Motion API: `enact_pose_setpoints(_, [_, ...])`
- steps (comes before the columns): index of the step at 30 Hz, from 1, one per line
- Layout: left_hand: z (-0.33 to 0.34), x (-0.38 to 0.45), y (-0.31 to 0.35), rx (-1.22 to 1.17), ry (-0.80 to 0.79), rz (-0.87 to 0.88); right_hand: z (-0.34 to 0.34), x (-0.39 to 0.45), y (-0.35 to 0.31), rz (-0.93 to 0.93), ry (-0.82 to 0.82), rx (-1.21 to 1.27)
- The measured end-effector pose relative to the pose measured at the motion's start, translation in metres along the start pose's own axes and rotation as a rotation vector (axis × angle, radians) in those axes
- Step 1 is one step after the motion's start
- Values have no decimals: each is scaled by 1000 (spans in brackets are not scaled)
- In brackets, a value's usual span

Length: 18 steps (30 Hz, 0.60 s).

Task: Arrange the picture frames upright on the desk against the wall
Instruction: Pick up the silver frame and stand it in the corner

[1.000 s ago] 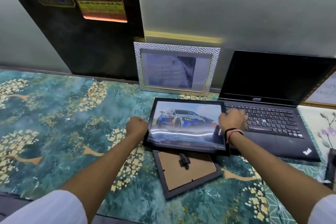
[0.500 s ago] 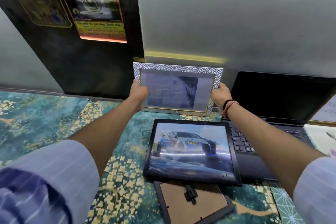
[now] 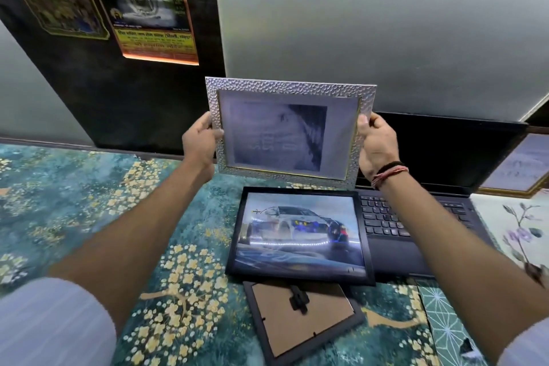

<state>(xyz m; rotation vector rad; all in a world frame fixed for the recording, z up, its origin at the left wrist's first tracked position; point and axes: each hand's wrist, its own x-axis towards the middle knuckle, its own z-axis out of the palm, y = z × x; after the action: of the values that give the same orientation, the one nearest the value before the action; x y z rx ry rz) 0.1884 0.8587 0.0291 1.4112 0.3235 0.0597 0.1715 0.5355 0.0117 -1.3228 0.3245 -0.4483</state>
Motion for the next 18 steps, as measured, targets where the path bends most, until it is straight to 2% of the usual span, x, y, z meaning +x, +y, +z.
enact_pose_setpoints(3, [3, -18, -14, -238, 208, -80, -18, -22, -7, 103, 17, 152])
enact_pose_setpoints(6, [9, -67, -51, -280, 407, -210, -41, -52, 0, 198, 62, 297])
enact_pose_setpoints(7, [12, -88, -67, -301, 401, -269, -52, -63, 2, 228, 95, 323])
enact_pose_setpoints(8, [16, -106, -81, -356, 335, -296, -62, -73, 6, 246, 119, 363])
enact_pose_setpoints(11, [52, -157, -109, -603, -62, -239, -104, -94, 15, 295, 138, 459])
enact_pose_setpoints(12, [63, -171, -113, -651, -143, -229, -112, -99, 19, 309, 131, 525])
enact_pose_setpoints(14, [96, -205, -116, -663, -208, -210, -146, -107, 20, 341, 130, 606])
enact_pose_setpoints(18, [148, -246, -124, -643, -183, -226, -221, -115, 18, 363, 161, 538])
